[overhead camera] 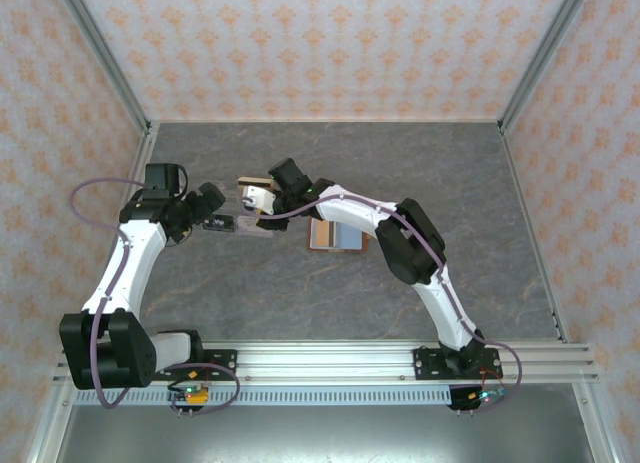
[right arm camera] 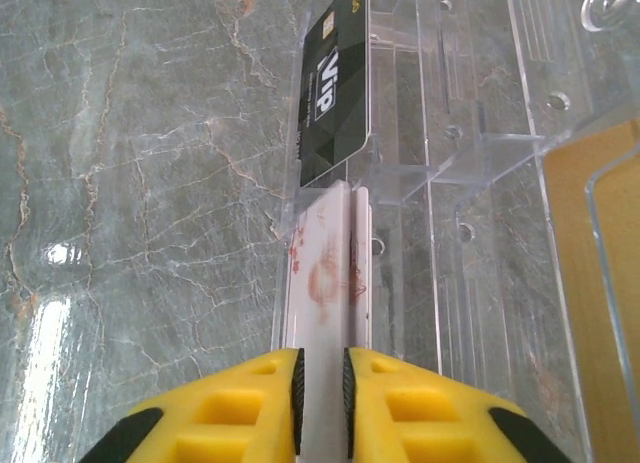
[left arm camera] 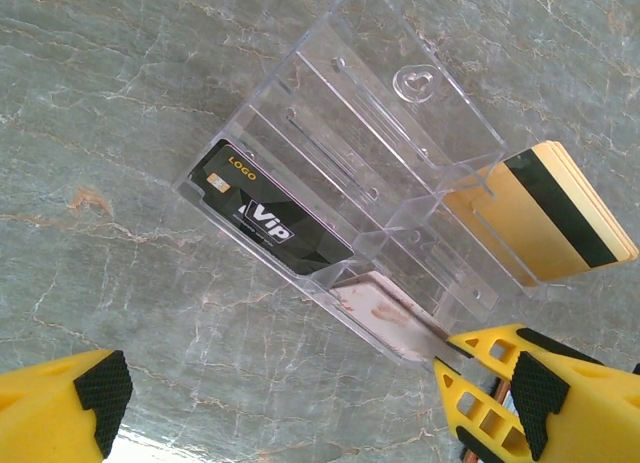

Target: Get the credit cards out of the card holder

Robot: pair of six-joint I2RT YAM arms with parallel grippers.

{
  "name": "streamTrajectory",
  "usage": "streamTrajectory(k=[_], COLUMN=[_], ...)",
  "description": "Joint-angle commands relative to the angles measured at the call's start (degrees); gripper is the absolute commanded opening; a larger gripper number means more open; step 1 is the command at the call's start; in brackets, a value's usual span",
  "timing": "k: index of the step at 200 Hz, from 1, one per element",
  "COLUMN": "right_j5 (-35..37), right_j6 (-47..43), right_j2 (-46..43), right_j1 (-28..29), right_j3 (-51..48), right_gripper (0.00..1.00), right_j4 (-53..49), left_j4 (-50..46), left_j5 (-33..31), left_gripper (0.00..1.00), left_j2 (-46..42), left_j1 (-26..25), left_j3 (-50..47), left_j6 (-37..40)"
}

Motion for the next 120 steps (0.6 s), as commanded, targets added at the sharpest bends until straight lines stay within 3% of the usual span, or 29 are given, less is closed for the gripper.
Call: streamTrajectory(k=[1,28,56,100,120], right_j5=[0.4,0.5,4.2,28.8,35.5], right_j6=[2.0,6.7,16.5,36.8,43.4], right_j2=[-3.0,-6.7,-12.8,-25.7,-31.6], right_j1=[0.2,0.2,0.2,0.0,-0.3], right_j3=[-1.6,-3.9,-9.2,-20.9,-26.9], right_gripper=[0.26,0.28,0.41,0.65,0.74], right_j4=[2.2,4.3,8.3,9.5,6.9], left_j4=[-1.0,-0.7,-0.5,0.4,1.5], left_j5=[0.4,0.9,1.3,1.0,1.9], left_gripper=[1.0,1.0,1.0,1.0,1.0], left_j2=[-0.2,-0.2,-0.2,-0.5,-0.4], left_j1=[0.7,0.8,0.8,0.8,0.7], left_j3=[-0.4,-0.5,-0.8,-2.1,-2.8], left_j6=[0.7,0.6,0.9,1.2,0.9])
